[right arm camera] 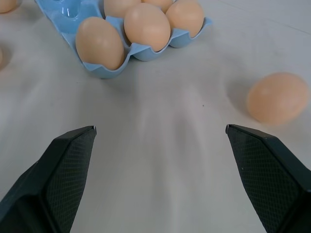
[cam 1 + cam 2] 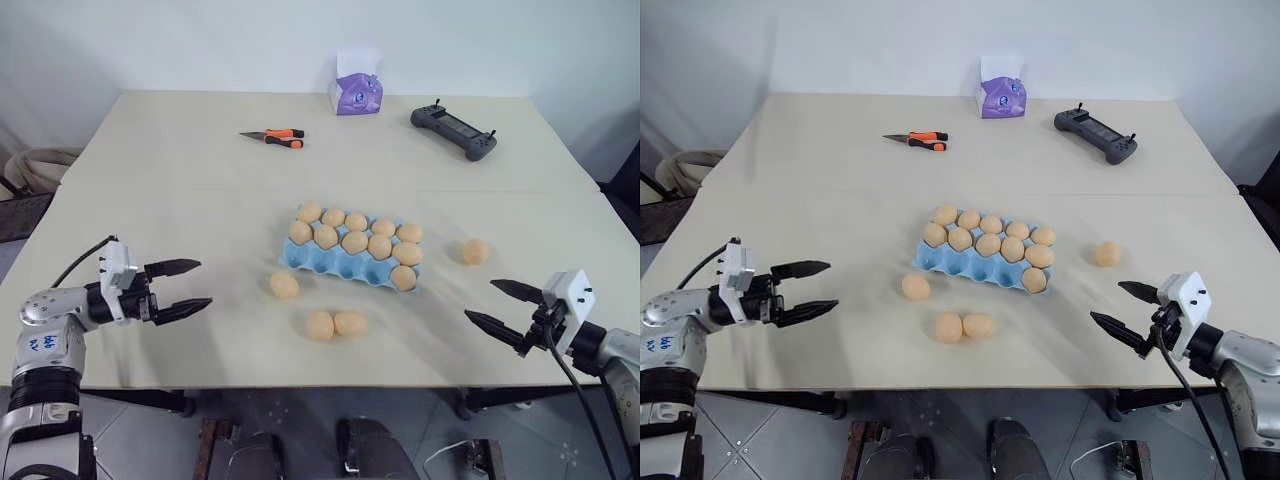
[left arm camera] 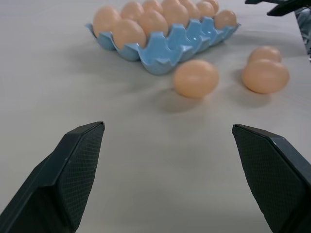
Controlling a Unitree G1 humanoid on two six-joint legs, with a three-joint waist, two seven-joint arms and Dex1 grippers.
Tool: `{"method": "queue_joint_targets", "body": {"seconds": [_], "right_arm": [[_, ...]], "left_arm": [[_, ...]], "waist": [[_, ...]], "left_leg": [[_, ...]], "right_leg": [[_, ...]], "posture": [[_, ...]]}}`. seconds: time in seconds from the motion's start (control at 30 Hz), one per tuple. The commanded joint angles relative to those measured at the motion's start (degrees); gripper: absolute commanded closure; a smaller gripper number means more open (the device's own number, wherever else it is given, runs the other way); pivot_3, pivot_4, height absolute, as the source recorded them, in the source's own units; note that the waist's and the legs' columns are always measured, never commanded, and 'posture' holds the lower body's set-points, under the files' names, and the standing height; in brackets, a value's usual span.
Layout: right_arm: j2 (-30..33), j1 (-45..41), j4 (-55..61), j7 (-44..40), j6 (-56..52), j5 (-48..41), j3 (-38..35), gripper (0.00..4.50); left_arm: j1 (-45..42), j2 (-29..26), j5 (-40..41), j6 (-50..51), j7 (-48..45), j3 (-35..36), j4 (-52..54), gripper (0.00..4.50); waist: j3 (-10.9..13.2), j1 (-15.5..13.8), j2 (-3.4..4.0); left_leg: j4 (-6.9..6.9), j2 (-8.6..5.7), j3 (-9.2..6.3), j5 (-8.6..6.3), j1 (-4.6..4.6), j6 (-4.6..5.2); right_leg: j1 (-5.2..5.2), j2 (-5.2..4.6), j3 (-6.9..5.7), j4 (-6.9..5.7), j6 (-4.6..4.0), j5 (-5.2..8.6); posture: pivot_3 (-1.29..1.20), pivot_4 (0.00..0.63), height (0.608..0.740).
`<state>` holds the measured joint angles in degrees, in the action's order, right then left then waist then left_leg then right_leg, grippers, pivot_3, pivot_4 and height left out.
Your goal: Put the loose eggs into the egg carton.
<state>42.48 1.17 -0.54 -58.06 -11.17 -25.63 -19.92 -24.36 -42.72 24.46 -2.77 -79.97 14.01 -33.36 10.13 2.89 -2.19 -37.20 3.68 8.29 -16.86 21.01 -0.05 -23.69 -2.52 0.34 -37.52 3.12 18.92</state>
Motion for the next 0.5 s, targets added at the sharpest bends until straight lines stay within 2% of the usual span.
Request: {"method": "queue_joint_targets", "body": {"seconds": [0.03,0.23,0.5], "right_arm": [[-0.1,0.3,1.2,1.0,1.2,-0.6,-1.8,0.00],[-0.4,-0.4,1.4,2.7,1.0,-1.2,-2.5,0.00],[-0.5,-2.8,1.1,6.0,0.7,-1.0,-3.1,0.00]], "left_arm": [[-1.3,0.3,0.1,-1.2,0.1,0.4,-0.6,0.02],[-0.9,0.0,-0.3,3.4,3.1,-0.3,1.5,0.02],[0.2,0.5,0.9,1.5,2.1,0.8,2.7,0.02]], "waist": [[0.0,0.1,0.00],[0.0,0.1,0.00],[0.0,0.1,0.00]], "left_leg": [[0.01,0.00,0.00,0.00,-0.01,0.00],[0.02,0.00,0.00,0.00,0.02,-0.01],[0.02,0.01,-0.02,0.00,0.02,-0.02]], "right_leg": [[0.00,0.00,0.00,-0.01,0.00,0.00],[-0.02,0.01,0.00,-0.01,0.00,0.00],[-0.02,0.00,-0.01,-0.02,0.00,0.00]], "posture": [[0.00,0.150,0.740],[0.00,0.150,0.740],[0.00,0.150,0.740]]}}
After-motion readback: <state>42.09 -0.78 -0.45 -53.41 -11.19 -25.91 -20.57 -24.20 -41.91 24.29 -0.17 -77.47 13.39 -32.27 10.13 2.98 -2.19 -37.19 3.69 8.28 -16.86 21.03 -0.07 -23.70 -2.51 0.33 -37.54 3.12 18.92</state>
